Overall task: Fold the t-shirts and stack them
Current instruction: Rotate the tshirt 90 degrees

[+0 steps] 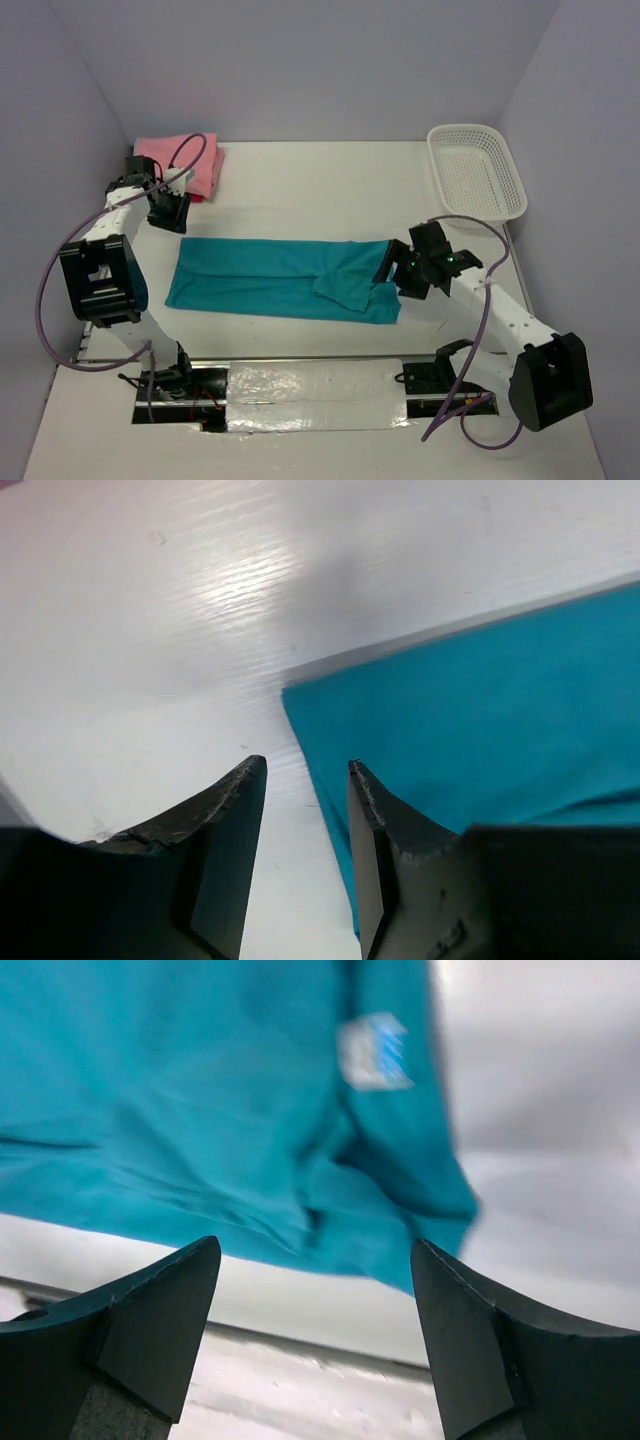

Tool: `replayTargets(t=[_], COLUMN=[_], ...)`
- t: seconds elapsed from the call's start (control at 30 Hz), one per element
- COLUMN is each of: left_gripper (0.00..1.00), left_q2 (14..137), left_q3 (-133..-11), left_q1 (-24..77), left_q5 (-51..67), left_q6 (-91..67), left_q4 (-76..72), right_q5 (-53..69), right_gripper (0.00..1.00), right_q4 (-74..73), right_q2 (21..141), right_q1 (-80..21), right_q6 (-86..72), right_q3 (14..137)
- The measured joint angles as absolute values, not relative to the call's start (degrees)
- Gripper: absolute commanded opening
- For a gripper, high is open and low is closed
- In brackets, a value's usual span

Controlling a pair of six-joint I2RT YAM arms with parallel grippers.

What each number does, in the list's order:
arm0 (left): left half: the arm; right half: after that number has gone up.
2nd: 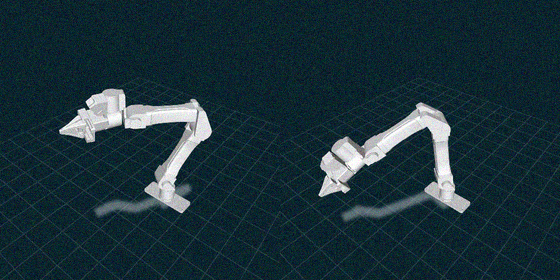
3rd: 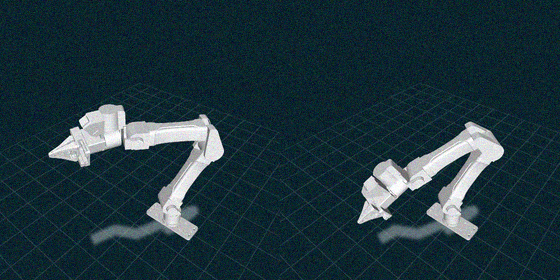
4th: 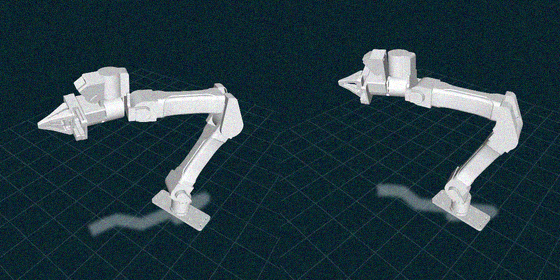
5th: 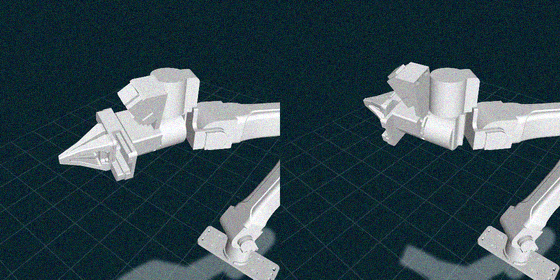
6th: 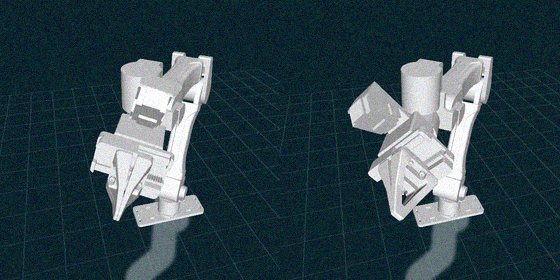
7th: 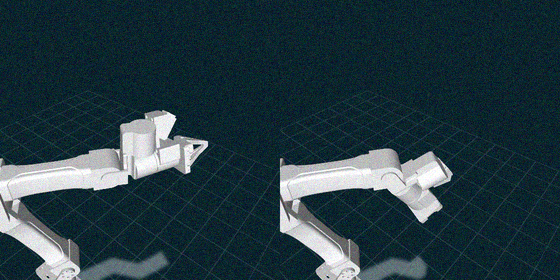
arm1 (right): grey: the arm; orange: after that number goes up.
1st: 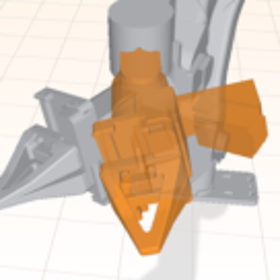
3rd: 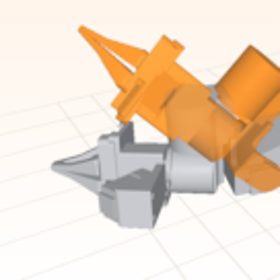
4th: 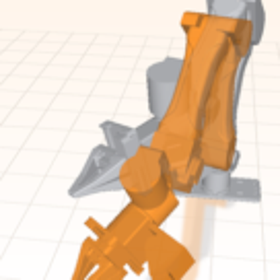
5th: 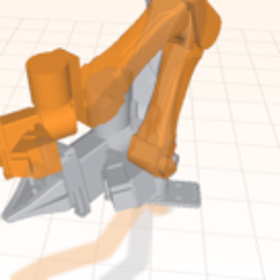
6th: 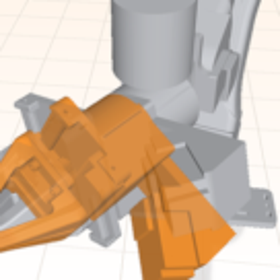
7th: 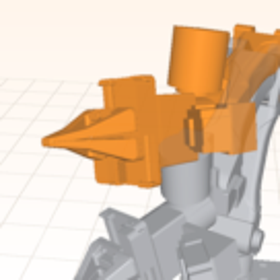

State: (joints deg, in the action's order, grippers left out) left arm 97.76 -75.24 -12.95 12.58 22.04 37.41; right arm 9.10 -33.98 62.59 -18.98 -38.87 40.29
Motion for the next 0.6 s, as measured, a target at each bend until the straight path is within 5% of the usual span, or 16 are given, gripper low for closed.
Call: replayTargets(t=[0.23,0.33,0.37,0.47,0.53,0.6], left_gripper=[0.49,0.49,0.49,0.49,0.49,0.49], left_q2=[102.5,102.6,102.6,102.6,102.5,102.4], left_q3=[-74.6,-74.6,-74.6,-74.6,-74.6,-74.6], left_q1=[-13.7,-14.3,-14.5,-14.7,-14.9,-15.0], left_q5=[7.7,7.6,7.4,7.0,6.8,6.8], left_q6=[20.2,19.5,19.3,19.3,19.3,19.4], left_q4=[34.2,34.0,33.7,33.4,33.3,33.5], right_q5=[8.6,9.9,10.0,9.9,10.5,11.7], right_gripper=[0.80,0.61,0.42,0.10,0.00,0.00], right_q4=[-38.1,-37.3,-36.6,-34.5,-33.5,-32.9], right_q2=[61.5,62.5,63.1,65.7,67.8,70.6], right_q1=[-18.7,-18.7,-18.7,-18.5,-17.3,-15.2], right_q6=[-43.8,-45.4,-45.7,-45.9,-45.7,-44.9], right_q3=[29.5,27.6,27.6,27.7,28.1,29.4])
